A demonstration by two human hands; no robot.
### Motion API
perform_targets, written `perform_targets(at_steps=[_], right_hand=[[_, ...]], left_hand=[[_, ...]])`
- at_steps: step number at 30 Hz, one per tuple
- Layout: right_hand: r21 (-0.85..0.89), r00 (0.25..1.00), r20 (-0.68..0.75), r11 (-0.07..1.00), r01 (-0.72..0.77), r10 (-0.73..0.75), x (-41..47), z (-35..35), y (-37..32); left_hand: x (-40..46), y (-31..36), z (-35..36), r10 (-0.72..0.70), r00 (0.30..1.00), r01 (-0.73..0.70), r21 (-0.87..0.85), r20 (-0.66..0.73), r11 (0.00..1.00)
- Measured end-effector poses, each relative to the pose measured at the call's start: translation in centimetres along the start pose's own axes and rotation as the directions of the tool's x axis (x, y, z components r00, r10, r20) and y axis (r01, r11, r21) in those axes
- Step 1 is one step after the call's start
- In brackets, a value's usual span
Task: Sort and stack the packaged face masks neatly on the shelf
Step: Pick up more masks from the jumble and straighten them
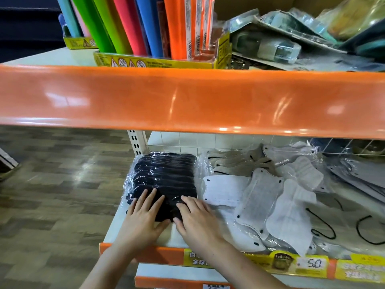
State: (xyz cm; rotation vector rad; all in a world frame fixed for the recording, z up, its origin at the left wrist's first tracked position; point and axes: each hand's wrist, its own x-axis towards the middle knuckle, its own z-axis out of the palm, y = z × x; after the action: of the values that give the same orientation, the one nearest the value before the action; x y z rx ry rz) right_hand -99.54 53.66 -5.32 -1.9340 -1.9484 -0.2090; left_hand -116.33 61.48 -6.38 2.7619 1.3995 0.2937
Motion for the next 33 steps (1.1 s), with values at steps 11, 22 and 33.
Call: perform_targets(at_steps=[11,22,33], right_hand=[[-0.058,0.998,0.004,0.997,0.060,-0.059,1.1,1.3,-0.1],[0.127,0.999,-0.036,0.992,-0.004,0.009,1.2,0.2,-0.1],[0.128,0.964,-0.239,0.988,-0.091,0.120,-1.5,-4.4,8.2]], left_hand=[[1.2,-0.8,0.3,-0.105,0.994,0.101,-0.074,-0.041,0.992],[2.0,1.9,-0.1,-0.140,0.984,0.111,-0.230,-0.113,0.967],[3.9,13.2,-1.6,0.013,0.974,-0.101,-0.378,-0.226,0.920]])
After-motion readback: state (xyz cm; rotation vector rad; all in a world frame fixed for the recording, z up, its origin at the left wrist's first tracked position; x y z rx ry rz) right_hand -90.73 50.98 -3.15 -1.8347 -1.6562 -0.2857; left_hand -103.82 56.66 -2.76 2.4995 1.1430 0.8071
